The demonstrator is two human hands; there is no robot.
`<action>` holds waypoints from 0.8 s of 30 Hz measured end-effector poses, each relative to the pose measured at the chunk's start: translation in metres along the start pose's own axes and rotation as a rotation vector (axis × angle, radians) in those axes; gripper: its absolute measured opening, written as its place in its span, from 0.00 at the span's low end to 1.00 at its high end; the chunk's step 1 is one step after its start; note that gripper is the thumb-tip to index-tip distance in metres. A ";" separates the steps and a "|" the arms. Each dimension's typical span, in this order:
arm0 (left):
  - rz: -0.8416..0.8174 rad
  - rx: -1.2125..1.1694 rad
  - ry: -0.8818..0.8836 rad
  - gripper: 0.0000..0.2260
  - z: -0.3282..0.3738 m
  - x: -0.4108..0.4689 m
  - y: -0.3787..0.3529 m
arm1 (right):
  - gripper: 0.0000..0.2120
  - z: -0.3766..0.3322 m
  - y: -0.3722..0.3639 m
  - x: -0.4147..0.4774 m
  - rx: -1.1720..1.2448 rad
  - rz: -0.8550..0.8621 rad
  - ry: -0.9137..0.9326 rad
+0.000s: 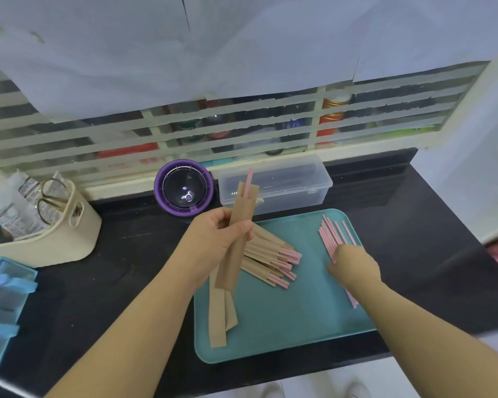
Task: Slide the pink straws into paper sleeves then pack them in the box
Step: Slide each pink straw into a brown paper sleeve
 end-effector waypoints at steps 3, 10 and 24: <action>0.008 -0.006 0.006 0.06 -0.002 0.000 0.003 | 0.10 -0.001 -0.003 0.002 0.031 -0.017 -0.017; 0.009 -0.005 0.000 0.05 -0.003 0.002 0.005 | 0.05 -0.002 -0.005 0.000 0.051 -0.095 -0.072; 0.015 -0.016 0.025 0.05 -0.008 0.001 0.010 | 0.03 -0.051 0.087 -0.017 1.008 0.049 0.155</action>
Point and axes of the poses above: each hand's wrist, its own x-axis towards the middle knuckle, its own y-axis out of the back of the hand, z = x × y, the point moved 4 cm from there along x, towards the middle knuckle, and after that the axes turned 5 degrees about y, right-handed, at the moved point
